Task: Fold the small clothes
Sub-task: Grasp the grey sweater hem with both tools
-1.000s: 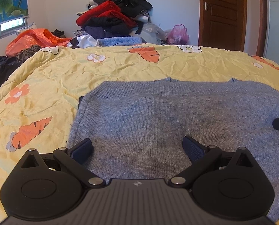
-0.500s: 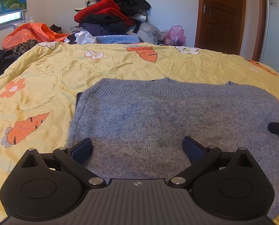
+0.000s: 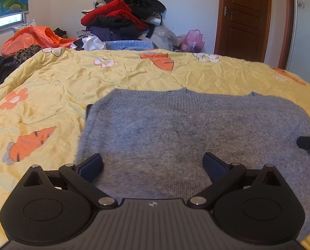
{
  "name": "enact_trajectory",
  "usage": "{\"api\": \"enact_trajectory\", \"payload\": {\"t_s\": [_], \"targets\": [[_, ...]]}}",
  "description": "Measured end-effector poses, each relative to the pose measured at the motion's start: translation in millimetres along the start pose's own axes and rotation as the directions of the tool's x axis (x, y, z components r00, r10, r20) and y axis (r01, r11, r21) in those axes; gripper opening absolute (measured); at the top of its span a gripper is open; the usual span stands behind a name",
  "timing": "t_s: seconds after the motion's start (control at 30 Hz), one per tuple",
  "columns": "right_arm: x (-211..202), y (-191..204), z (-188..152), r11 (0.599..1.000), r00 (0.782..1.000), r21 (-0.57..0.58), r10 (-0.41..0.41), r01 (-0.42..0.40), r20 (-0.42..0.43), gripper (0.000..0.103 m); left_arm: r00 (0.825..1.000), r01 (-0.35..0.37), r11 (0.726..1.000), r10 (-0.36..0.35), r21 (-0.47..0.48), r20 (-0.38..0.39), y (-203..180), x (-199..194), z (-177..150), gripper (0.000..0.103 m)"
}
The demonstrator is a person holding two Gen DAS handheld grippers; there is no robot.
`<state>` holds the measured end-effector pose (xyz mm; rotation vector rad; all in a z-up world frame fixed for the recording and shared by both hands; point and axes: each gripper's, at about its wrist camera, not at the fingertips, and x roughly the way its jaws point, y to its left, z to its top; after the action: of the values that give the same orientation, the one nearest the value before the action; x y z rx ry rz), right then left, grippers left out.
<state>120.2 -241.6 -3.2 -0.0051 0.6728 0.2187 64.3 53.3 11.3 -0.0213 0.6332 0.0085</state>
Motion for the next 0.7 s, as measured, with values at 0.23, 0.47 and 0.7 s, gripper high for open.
{"api": "enact_trajectory", "payload": {"t_s": [0.23,0.47,0.7], "targets": [[-101.8,-61.2,-21.3,0.926,0.987,0.349,0.112,-0.146,0.117,0.103,0.998,0.063,0.873,-0.065,-0.483,0.012,85.1,-88.4,-40.5,0.103],[-130.3,-82.0,-72.7,0.858,0.985,0.490,0.172,-0.153,0.005,0.103,0.964,0.188,0.550,-0.262,-0.814,0.046,130.9,-93.9,-71.5,0.103],[-110.2,-48.6,-73.3,0.855,0.974,0.490,0.221,-0.172,-0.044,0.103,0.961,0.203,0.574,-0.272,-0.793,0.049,104.9,-66.4,-56.6,0.102]]}}
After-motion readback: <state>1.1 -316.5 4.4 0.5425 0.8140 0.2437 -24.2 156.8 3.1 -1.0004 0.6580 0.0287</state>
